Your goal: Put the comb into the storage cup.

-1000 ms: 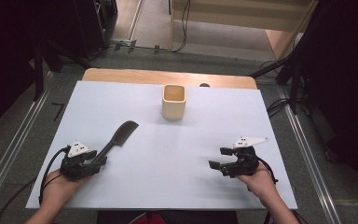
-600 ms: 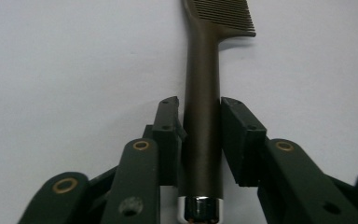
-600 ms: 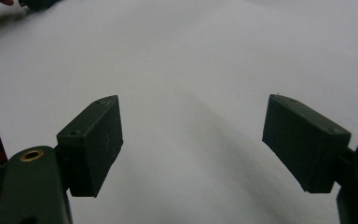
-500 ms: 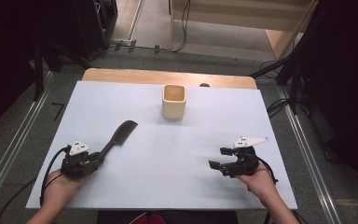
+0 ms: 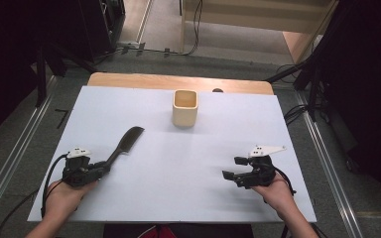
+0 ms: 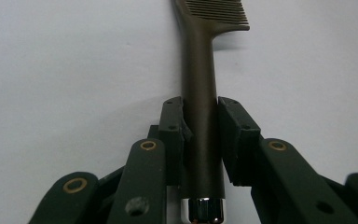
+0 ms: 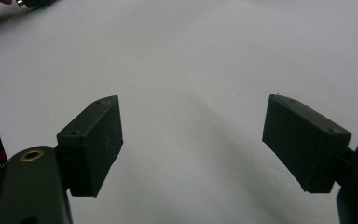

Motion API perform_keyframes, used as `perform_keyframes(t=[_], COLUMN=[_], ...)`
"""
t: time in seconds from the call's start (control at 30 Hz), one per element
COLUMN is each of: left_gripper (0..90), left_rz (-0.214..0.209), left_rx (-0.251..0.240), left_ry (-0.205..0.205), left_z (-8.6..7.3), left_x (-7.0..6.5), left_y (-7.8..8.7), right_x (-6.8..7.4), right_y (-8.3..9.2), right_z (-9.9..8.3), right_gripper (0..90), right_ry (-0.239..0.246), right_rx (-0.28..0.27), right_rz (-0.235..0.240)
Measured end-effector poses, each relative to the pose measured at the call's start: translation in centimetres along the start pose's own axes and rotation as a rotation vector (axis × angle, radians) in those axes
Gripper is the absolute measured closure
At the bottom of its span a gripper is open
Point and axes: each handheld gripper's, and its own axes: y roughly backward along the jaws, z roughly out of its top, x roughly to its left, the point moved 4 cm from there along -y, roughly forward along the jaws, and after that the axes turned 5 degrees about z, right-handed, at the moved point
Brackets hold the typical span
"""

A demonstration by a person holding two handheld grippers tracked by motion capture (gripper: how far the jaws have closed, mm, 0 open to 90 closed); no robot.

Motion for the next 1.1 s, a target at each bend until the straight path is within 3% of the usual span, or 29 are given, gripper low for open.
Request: perform_keyframes(t=[0.43, 0.8, 1.1], left_gripper=[73.9, 73.8, 73.8], left_rz=[-0.061, -0.149, -0.197], left_rx=[-0.020, -0.131, -0.183], left_ry=[0.059, 0.120, 0.155], left_z=[0.6, 2.1, 3.2], left_x=[0.1, -0.5, -0.8], left_y=[0.9, 2.4, 3.0], right_x=[0.0, 0.0, 0.2], right_y=[0.0, 0.1, 0.1], right_z=[0.0, 0.0, 0.0], right_gripper=[18.4, 18.8, 20.0], right_ry=[-0.003, -0.004, -0.001], right_rx=[0.000, -0.006, -0.014], right_rz=[0.000, 0.005, 0.013])
